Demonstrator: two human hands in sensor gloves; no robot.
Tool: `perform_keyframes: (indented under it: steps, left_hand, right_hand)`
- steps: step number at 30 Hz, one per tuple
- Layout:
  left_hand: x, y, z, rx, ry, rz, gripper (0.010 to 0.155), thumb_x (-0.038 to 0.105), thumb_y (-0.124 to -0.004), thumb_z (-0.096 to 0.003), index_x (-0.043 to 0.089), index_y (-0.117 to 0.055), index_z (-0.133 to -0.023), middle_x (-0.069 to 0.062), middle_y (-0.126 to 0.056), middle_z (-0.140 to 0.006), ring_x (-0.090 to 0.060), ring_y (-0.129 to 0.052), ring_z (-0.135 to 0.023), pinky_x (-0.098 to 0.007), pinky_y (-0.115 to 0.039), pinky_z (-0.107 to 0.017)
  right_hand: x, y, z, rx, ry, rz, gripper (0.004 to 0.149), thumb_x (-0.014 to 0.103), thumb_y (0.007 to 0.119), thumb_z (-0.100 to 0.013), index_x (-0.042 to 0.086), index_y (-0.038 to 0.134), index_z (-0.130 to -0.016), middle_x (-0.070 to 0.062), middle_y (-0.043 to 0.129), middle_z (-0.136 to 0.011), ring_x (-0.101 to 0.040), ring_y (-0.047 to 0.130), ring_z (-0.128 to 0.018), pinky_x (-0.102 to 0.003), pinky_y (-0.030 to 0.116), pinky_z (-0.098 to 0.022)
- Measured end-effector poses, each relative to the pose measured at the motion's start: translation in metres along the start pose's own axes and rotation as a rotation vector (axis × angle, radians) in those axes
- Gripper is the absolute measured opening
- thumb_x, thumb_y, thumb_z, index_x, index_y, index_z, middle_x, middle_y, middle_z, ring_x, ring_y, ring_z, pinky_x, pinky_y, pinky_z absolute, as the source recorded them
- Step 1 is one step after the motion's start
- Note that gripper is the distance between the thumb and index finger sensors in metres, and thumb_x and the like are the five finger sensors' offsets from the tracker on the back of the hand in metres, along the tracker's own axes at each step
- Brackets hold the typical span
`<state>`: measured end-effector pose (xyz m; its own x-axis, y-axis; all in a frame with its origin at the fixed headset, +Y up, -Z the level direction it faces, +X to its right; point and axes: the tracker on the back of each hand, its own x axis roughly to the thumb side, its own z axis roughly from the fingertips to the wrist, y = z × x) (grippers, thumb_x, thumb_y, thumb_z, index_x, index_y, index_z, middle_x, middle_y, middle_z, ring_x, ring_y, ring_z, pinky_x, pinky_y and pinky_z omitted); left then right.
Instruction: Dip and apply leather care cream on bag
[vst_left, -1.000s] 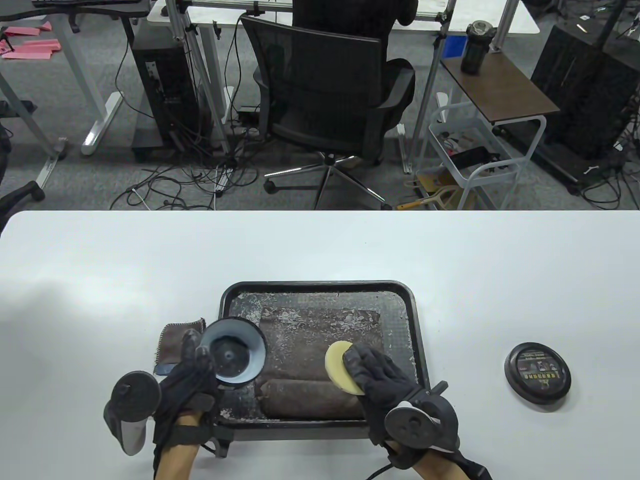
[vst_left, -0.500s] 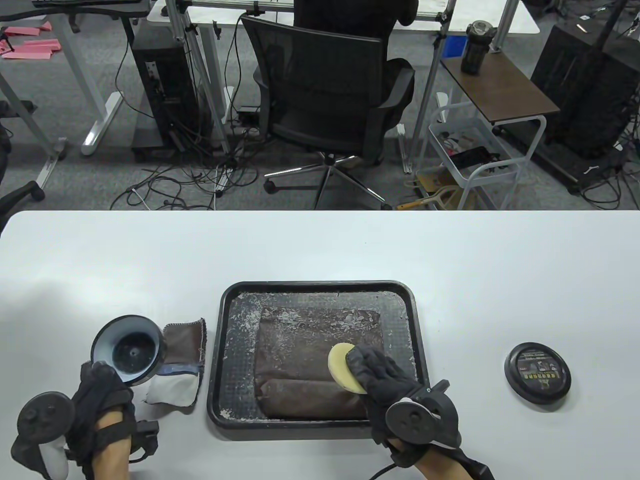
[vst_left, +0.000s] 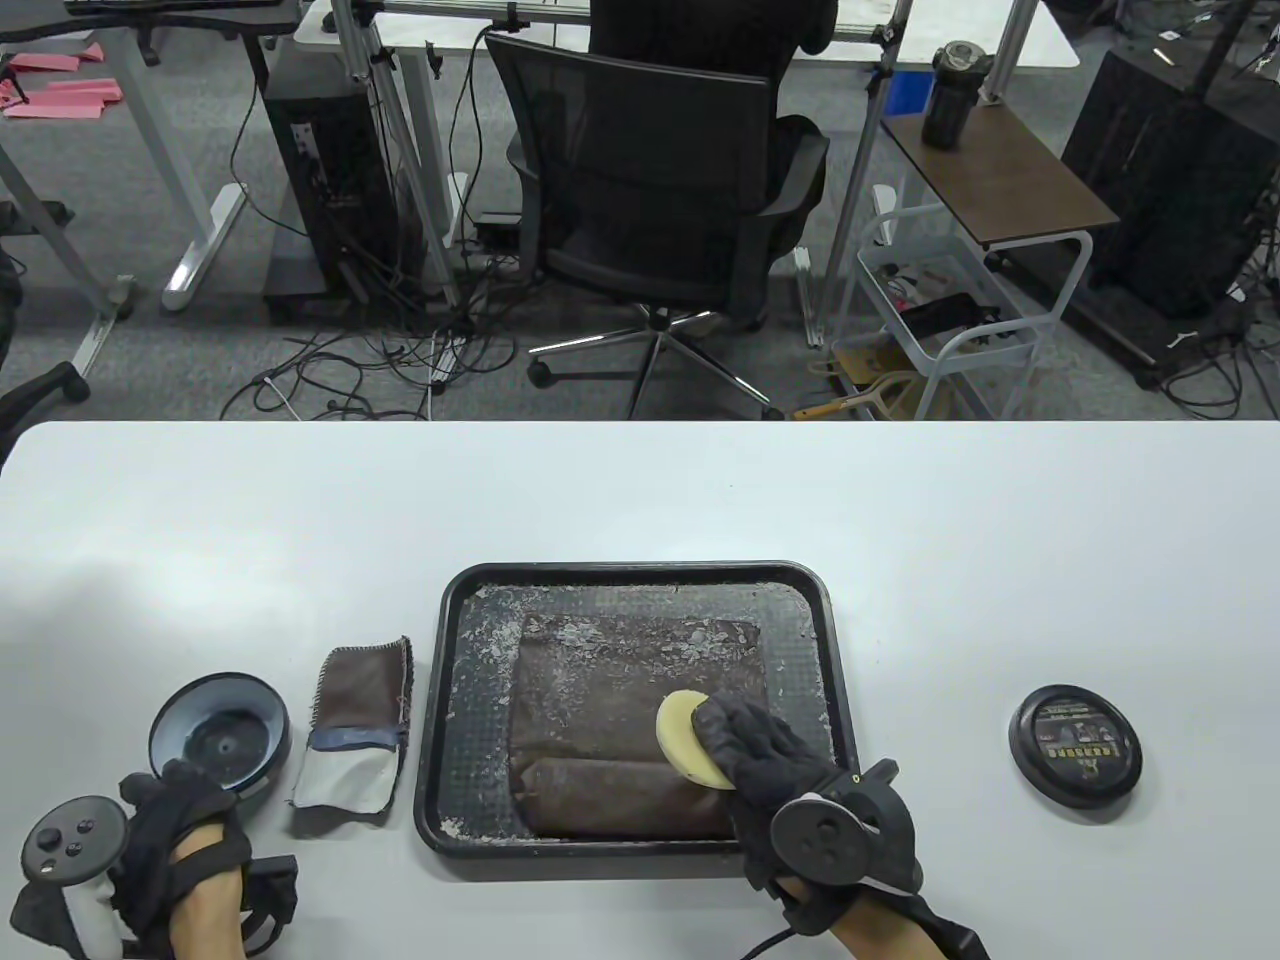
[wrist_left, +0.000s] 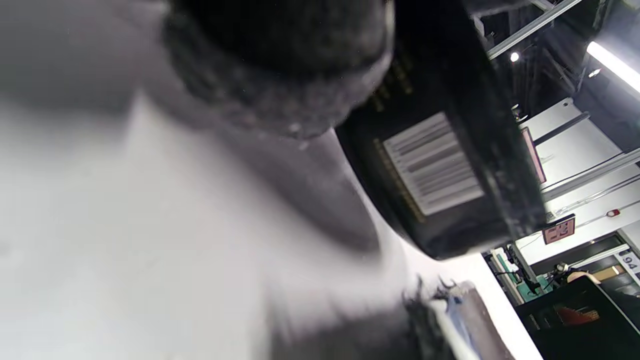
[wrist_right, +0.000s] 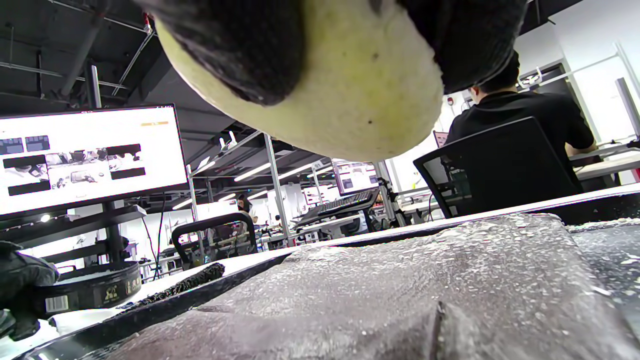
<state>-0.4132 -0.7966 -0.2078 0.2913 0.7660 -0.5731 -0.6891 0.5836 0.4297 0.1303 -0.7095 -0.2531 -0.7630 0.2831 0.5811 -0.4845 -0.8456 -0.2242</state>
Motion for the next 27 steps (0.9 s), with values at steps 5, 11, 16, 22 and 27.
perform_keyframes:
  steps: [5, 11, 16, 22, 27]
  left_hand:
    - [0.000, -0.003, -0.001, -0.040, 0.012, -0.013, 0.076, 0.046, -0.058, -0.0584, -0.007, -0.034, -0.107, -0.024, -0.090, -0.056, -0.020, -0.099, -0.016, -0.025, -0.084, -0.005]
    - [-0.002, -0.004, -0.001, -0.072, 0.033, 0.002, 0.077, 0.047, -0.059, -0.0590, -0.007, -0.033, -0.107, -0.024, -0.088, -0.058, -0.022, -0.100, -0.019, -0.027, -0.085, -0.007]
    - [0.002, -0.005, 0.001, -0.077, 0.026, -0.020, 0.078, 0.047, -0.060, -0.0587, -0.008, -0.032, -0.107, -0.026, -0.087, -0.060, -0.025, -0.099, -0.021, -0.029, -0.085, -0.009]
    - [0.009, -0.006, 0.008, -0.129, 0.044, -0.045, 0.080, 0.048, -0.061, -0.0591, -0.009, -0.031, -0.106, -0.027, -0.087, -0.061, -0.024, -0.100, -0.019, -0.028, -0.085, -0.007]
    - [0.033, 0.006, 0.023, -0.018, -0.021, -0.206, 0.080, 0.049, -0.063, -0.0588, -0.008, -0.033, -0.106, -0.028, -0.087, -0.061, -0.024, -0.099, -0.019, -0.028, -0.084, -0.007]
  right_hand:
    - [0.000, 0.001, 0.000, 0.008, 0.000, 0.000, 0.055, 0.024, 0.088, -0.040, 0.012, 0.079, -0.093, -0.019, 0.089, -0.092, -0.041, 0.091, -0.077, -0.051, 0.079, -0.052]
    - [0.000, 0.001, 0.000, 0.017, 0.005, -0.001, 0.056, 0.024, 0.088, -0.040, 0.012, 0.079, -0.094, -0.019, 0.089, -0.092, -0.041, 0.091, -0.077, -0.051, 0.079, -0.052]
    - [-0.001, 0.002, 0.000, 0.026, 0.007, 0.002, 0.056, 0.024, 0.088, -0.040, 0.012, 0.078, -0.094, -0.019, 0.088, -0.092, -0.041, 0.092, -0.077, -0.051, 0.079, -0.052]
    - [-0.001, 0.002, 0.000, 0.030, 0.016, 0.005, 0.056, 0.024, 0.088, -0.040, 0.012, 0.078, -0.094, -0.019, 0.089, -0.092, -0.041, 0.091, -0.077, -0.052, 0.079, -0.052]
    - [-0.004, 0.006, -0.002, 0.046, 0.037, 0.021, 0.056, 0.024, 0.088, -0.040, 0.012, 0.078, -0.094, -0.019, 0.088, -0.092, -0.041, 0.091, -0.077, -0.052, 0.079, -0.052]
